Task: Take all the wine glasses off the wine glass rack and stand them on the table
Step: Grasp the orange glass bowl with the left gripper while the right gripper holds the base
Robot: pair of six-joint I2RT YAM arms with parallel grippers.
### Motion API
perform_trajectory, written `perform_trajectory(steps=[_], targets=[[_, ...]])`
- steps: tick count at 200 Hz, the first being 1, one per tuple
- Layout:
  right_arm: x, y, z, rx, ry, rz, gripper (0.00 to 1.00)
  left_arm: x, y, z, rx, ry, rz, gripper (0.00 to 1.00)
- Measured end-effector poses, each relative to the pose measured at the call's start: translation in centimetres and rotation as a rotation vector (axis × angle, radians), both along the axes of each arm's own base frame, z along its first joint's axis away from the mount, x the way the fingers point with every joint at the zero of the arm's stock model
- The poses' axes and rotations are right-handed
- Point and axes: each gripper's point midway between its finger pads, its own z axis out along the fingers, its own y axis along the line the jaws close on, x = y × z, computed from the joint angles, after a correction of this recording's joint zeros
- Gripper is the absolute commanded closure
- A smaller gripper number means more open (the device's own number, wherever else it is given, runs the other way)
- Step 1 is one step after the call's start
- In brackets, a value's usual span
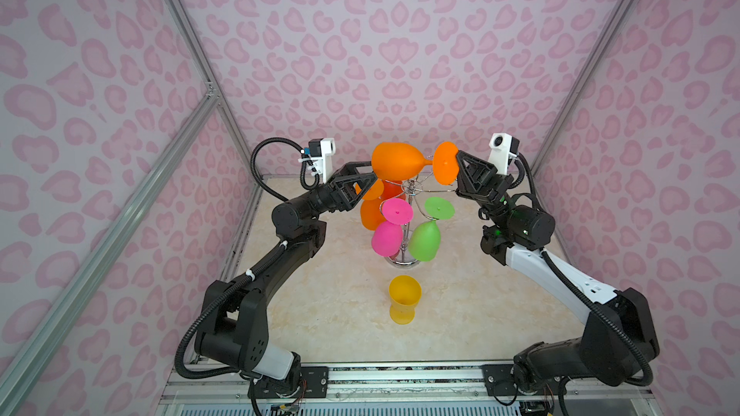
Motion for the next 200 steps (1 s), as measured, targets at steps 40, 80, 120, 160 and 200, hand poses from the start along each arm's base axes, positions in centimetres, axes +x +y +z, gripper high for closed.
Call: perform_trajectory(steps=[40,80,120,160,200], targets=[[0.3,0.3,-0.3,0.000,0.017,0.013,1.00,-0.3,0.1,0.0,-0.008,0.004,-0.011,0.49],[0.9,0.5,-0.7,0.003,0.036,0.018,1.00,-0.7,0.3,0.3,-0.011,-0.005,-0.011,0.69],[1.7,0.6,-1.2,0.013,0.064,0.019,0.98,-0.9,0.3,0.5,-0.015,0.003,-0.021,0.83],[3.2,0.7,-1.9,0.018,0.118,0.014,0.86,-2.2,0.6,1.2,-0.025,-0.028,-0.034,0.93],[4.1,0.6,-2.6,-0.014,0.141,0.005,0.67,-3.2,0.8,1.5,-0.021,-0.043,-0.039,0.97]])
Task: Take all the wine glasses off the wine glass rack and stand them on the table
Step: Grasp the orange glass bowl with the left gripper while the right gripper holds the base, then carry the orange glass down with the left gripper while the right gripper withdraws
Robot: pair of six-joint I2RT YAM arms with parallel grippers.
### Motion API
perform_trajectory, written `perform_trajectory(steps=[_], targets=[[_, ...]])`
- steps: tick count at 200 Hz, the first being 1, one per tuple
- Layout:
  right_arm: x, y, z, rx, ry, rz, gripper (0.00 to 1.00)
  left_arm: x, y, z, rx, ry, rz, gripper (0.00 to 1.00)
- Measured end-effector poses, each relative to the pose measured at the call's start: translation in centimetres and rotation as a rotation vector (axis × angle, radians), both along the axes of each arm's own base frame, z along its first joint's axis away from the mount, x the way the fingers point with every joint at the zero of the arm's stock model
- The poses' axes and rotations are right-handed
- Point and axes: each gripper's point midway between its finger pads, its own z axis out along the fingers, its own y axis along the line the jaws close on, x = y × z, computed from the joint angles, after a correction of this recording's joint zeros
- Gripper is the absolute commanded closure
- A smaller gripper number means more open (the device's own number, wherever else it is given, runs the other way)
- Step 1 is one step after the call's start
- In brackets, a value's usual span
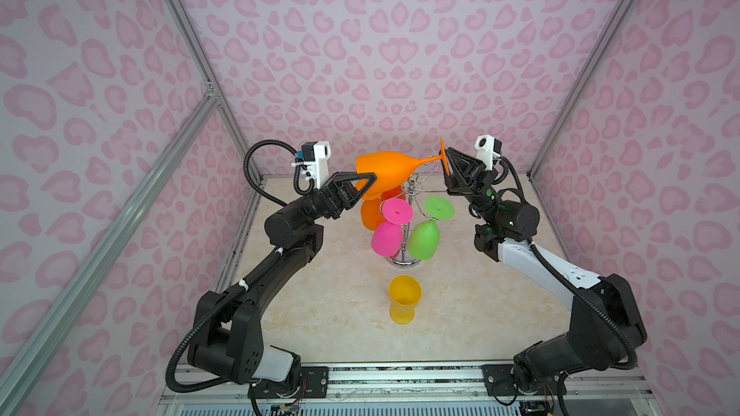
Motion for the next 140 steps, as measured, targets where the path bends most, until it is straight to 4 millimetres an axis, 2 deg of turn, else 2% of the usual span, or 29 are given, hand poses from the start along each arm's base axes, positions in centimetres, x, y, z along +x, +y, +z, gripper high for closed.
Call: perform_trajectory(steps=[27,78,99,128,140], targets=[[0.4,-2.0,0.2,0.001,-0.021,-0.052,0.59,-1.3,0.4,0.9,-0.008,-0.031,0.002,0.97],[1.1,-5.5,-0.7,-0.083,-0.006,-0.201,0.54,-4.9,0.4,2.1,0.024,-0.117,-0.010,0.98],[0.9,-7.2,-0.7,-0.180,-0.003,-0.323,0.53,-6.7,-1.1,1.9,0.112,-0.150,-0.010,0.98],[1.4,-10.2,-1.3,-0.373,0.049,-0.563,0.52,-9.2,-3.9,3.1,0.246,-0.254,0.077,0.98],[1.9,-11.8,-2.0,-0.472,0.092,-0.683,0.52,-9.8,-5.1,2.5,0.315,-0.284,0.097,0.98]])
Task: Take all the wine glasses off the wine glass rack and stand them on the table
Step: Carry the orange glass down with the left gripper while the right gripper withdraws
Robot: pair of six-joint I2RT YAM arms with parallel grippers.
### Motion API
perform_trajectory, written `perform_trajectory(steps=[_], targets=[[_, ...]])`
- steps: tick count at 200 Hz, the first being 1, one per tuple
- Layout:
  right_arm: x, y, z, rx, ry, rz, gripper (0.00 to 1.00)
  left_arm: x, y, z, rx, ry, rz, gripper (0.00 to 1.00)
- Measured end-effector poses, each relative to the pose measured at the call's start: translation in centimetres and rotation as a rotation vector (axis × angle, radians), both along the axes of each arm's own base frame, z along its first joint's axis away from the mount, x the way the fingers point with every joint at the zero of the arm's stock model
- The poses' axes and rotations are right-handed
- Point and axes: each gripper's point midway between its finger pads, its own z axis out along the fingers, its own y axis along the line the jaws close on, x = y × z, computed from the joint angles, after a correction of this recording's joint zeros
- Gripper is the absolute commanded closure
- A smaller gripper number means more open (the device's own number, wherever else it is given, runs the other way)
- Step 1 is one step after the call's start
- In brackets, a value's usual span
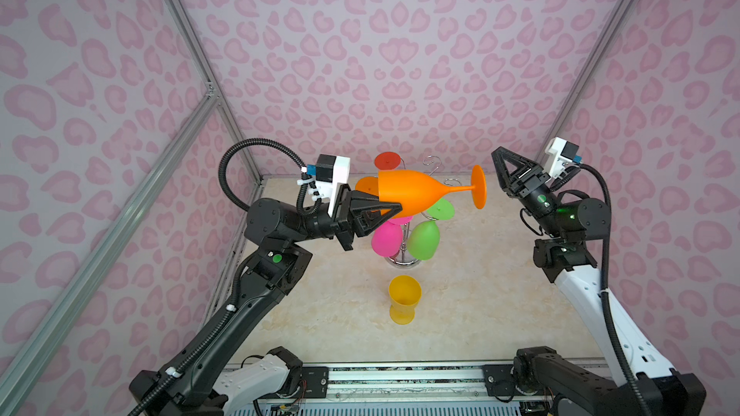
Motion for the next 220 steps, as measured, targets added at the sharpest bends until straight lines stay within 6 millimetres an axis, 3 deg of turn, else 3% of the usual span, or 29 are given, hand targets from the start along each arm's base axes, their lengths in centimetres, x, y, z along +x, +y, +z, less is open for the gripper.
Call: perform_trajectory(steps=[15,37,60,79,128,167,220], targets=[[0.7,-2.6,-1.7,-0.095,0.077,-0.153,0.51,0.0,-1.0,-1.7,0.096,-0.011,0.032,0.98],[1.6,-8.0,-6.8,-0.173,0.249,-0.370,0.50,-0.1,-2.7,-5.1,0.247,0.006,0.055,0.98],[1.4,-12.0,-12.5,-0.167,0.416,-0.475,0.50,-1.2,-4.2,-7.2,0.374,-0.044,0.050,0.98],[1.1,-14.2,-15.3,-0.130,0.498,-0.528,0.50,-1.9,-6.2,-9.7,0.499,-0.075,0.036,0.98],[0.8,-15.8,-16.9,-0.097,0.547,-0.560,0.51,-3.9,-10.7,-17.9,0.907,-0.191,0.023,0.98],[1.0,-16.0,-17.7,-0.086,0.565,-0.554,0.51,-2.6,-11.9,-24.8,1.239,-0.258,0.085,0.98],[1.3,-15.9,-19.7,-0.055,0.609,-0.525,0.52,-2.0,-12.3,-29.5,1.445,-0.280,0.074,0.98]])
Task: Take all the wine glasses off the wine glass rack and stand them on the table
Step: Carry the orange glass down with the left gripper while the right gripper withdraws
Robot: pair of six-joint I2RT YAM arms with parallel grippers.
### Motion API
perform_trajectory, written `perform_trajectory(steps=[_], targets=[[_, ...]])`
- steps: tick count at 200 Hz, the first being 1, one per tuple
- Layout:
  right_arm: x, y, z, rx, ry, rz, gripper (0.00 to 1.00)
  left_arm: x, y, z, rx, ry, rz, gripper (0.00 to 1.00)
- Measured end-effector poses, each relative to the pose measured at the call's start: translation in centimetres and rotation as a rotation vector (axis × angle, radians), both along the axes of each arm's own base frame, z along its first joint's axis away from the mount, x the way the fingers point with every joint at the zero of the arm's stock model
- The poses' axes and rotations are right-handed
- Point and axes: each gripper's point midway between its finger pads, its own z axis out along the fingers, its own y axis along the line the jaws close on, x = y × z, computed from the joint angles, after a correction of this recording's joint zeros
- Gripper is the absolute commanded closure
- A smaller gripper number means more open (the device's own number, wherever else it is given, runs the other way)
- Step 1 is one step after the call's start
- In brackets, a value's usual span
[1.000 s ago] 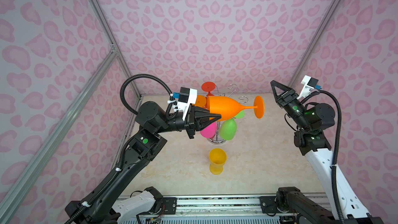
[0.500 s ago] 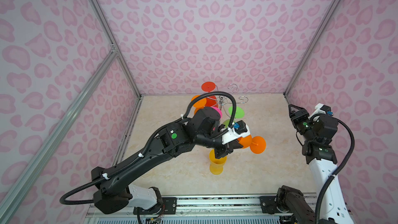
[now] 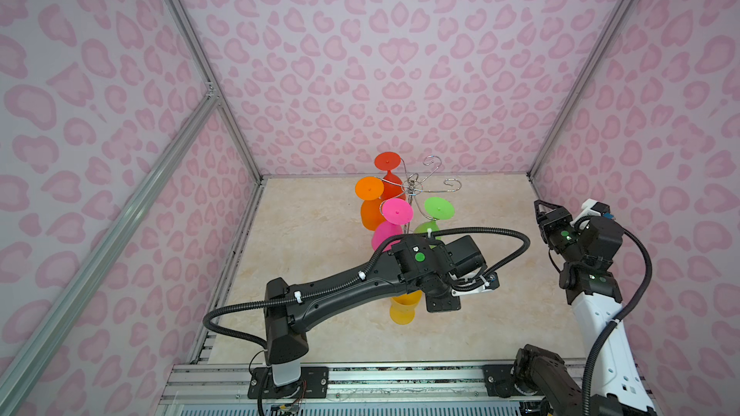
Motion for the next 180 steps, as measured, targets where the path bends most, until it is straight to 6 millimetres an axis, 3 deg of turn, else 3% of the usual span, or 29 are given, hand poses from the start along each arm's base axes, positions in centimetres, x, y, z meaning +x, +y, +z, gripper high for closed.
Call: perform_trajectory(steps=[74,180], targets=[[0.4,0.1,-0.1,0.020,-0.009,0.010,0.53,-0.3,-0.9,-4.6,0.114,0.060,-0.030,0.98],[0.6,0.3,-0.8,0.037,-0.002,0.026,0.53,-0.4,-1.8,-7.3,0.149,0.121,-0.032,0.96]])
